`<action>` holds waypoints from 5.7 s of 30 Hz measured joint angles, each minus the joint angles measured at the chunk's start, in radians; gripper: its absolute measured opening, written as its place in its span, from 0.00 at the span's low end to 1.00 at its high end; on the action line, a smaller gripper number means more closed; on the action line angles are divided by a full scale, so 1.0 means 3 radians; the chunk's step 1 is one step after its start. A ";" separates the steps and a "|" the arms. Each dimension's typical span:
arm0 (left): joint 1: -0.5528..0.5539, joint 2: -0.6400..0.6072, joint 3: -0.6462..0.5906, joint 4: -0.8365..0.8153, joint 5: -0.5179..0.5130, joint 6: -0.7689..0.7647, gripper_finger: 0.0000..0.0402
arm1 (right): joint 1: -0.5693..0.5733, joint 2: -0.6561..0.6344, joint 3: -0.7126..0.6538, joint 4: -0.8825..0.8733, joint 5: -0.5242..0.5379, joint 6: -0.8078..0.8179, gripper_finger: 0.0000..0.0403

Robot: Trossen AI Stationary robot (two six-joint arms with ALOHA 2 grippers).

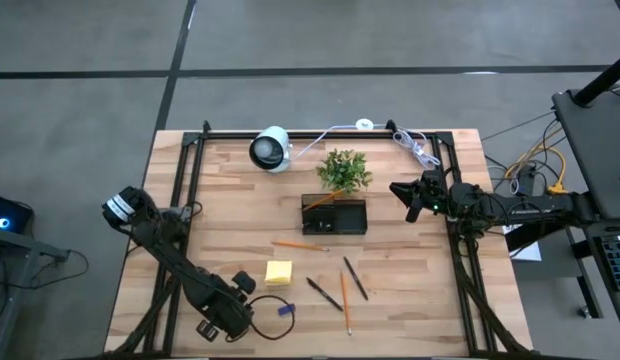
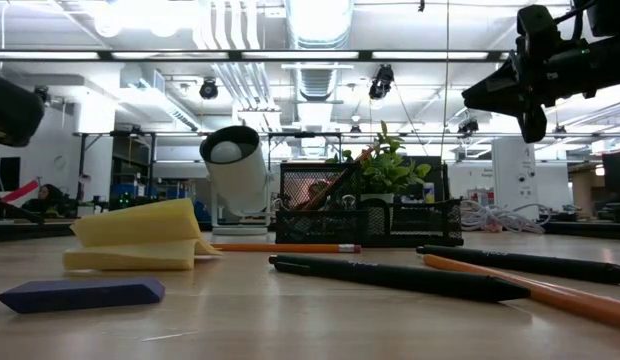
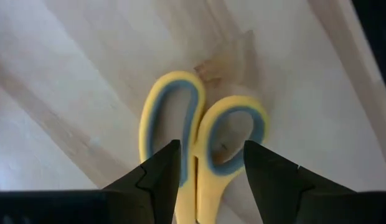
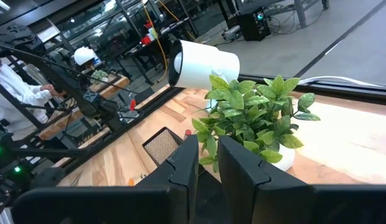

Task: Pick and place office supplies into organizer
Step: Put the yellow scissors into the black desk organizer

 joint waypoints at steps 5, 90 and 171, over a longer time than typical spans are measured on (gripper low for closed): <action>0.0010 0.0000 -0.0046 0.0133 -0.0041 0.0002 0.40 | 0.0000 -0.0001 0.0000 0.0000 0.0000 -0.0001 0.13; 0.0441 -0.0489 0.0026 0.0029 -0.0386 -0.0387 0.03 | 0.0000 -0.0001 0.0000 -0.0006 0.0001 0.0010 0.13; 0.2675 -0.1049 -0.0024 0.3076 -0.0954 0.0790 0.03 | 0.0000 0.0000 0.0000 0.0001 0.0000 0.0022 0.13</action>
